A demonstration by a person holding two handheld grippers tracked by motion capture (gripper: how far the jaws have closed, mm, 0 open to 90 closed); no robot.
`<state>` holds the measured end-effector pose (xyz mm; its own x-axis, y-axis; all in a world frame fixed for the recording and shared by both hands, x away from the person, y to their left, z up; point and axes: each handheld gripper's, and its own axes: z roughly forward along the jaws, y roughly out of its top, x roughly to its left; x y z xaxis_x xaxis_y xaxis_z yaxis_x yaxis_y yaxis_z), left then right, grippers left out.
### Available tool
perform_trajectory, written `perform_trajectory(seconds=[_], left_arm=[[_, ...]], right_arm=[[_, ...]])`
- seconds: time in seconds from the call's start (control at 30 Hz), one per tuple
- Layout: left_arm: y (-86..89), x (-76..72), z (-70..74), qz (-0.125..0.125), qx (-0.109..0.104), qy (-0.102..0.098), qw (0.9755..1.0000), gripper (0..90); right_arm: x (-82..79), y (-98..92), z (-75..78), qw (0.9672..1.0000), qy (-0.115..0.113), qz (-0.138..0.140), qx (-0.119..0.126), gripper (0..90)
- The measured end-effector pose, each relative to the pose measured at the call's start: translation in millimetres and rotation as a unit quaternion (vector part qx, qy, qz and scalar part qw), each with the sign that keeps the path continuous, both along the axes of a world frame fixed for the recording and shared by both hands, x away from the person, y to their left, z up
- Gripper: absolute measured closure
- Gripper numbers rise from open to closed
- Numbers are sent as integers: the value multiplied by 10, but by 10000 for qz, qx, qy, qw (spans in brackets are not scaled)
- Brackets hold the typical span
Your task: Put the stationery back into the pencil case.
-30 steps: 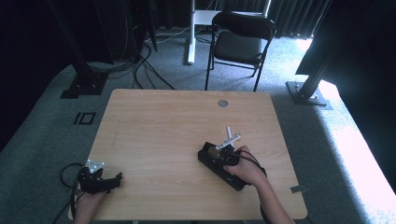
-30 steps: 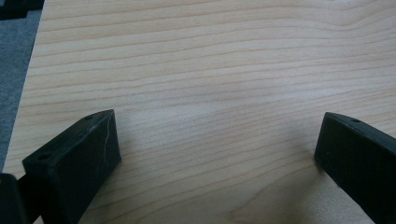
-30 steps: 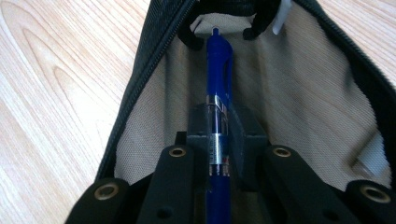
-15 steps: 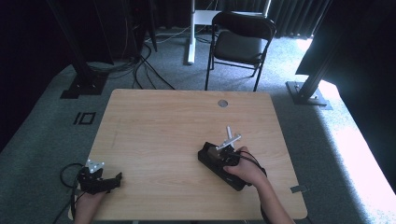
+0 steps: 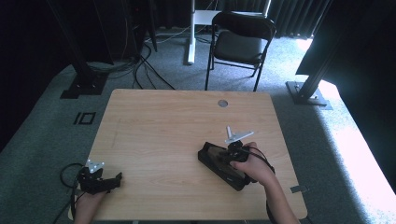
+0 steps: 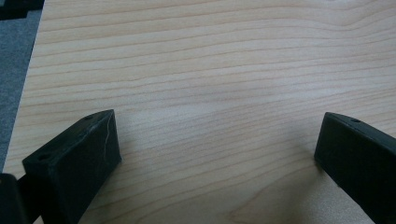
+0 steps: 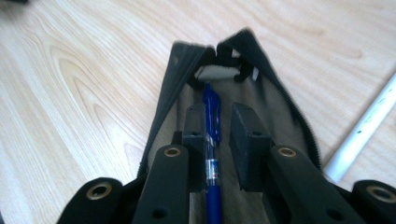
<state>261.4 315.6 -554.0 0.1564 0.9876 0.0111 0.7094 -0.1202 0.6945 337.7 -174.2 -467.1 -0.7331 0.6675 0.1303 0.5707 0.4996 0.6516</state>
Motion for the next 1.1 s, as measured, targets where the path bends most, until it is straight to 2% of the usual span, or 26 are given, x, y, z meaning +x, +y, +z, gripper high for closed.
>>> perform_trajectory(seconds=[0.2,0.23,0.43,0.73,0.87,1.1], left_arm=[[0,0,0,0,1,0,10000,4],[0,0,0,0,0,-1,10000,4],[0,0,0,1,0,-1,10000,4],[0,0,0,0,1,0,10000,4],[0,0,0,0,0,0,10000,4],[0,0,0,2,-1,-1,10000,4]], right_arm=[[-9,-97,127,9992,-186,-165,312,760],[-6,-136,174,9983,-322,-231,424,759],[15,-236,246,9955,-549,-498,599,750],[104,-364,201,9908,-762,-925,631,742],[149,-421,145,9892,-720,-1100,655,724],[223,-511,62,9834,-862,-1445,679,715]])
